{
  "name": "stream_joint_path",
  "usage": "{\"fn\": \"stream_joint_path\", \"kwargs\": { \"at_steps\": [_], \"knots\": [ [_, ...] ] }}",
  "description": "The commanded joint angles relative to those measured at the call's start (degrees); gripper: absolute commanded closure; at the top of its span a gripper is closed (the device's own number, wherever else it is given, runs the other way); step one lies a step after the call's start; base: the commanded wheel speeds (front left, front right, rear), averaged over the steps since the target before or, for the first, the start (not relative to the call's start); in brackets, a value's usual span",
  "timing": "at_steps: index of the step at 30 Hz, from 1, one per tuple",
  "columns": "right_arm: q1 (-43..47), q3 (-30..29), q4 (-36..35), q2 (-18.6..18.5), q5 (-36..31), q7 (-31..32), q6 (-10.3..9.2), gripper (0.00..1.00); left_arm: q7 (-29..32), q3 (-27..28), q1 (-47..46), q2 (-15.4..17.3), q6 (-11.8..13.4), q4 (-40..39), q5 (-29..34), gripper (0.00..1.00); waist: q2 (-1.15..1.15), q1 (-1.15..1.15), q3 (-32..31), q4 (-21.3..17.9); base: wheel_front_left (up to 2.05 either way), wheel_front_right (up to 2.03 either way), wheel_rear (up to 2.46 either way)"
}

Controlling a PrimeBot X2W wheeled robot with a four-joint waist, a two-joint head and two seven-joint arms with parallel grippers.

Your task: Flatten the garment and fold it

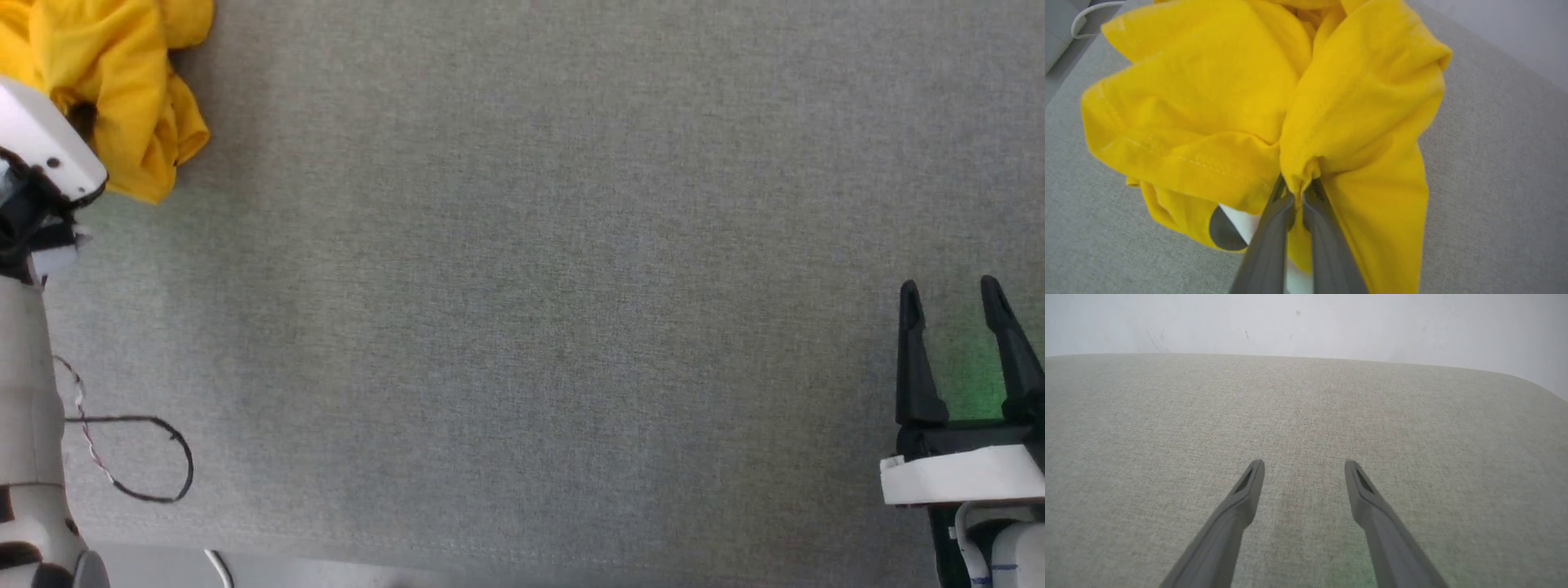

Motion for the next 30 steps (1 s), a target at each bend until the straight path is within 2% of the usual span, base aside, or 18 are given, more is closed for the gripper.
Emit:
{"fn": "stream_joint_path", "kwargs": {
  "at_steps": [1, 13, 23, 30],
  "knots": [
    [-0.89, 0.12, 0.35, 0.12, 0.27, 0.06, -0.12, 0.0, -0.41, -0.11, -1.1, 0.06, -0.35, 0.05, -0.23, 1.0, 0.0, 0.0, -1.26, 0.26, 0.0, 0.0, 0.0],
    [-0.1, 0.99, 4.55, 0.12, 3.23, -0.38, -0.12, 0.0, -0.97, -2.28, -3.42, 0.65, -2.09, -4.92, 0.16, 1.0, 0.0, 0.0, -10.36, -0.13, 0.0, 0.0, 0.0],
    [1.91, 1.47, 5.85, 0.12, 6.22, -0.41, -0.12, 0.0, -0.05, -5.85, -4.37, -1.39, -2.92, -14.53, 0.58, 1.0, 0.0, 0.0, -19.99, -2.0, 0.0, 0.0, 0.0],
    [4.47, 1.4, 6.26, 0.12, 7.31, -0.42, -0.12, 0.0, 2.75, -10.64, -4.77, -4.8, -3.06, -21.51, 1.25, 1.0, 0.0, 0.0, -24.49, -3.93, 0.0, 0.0, 0.0]
  ]
}}
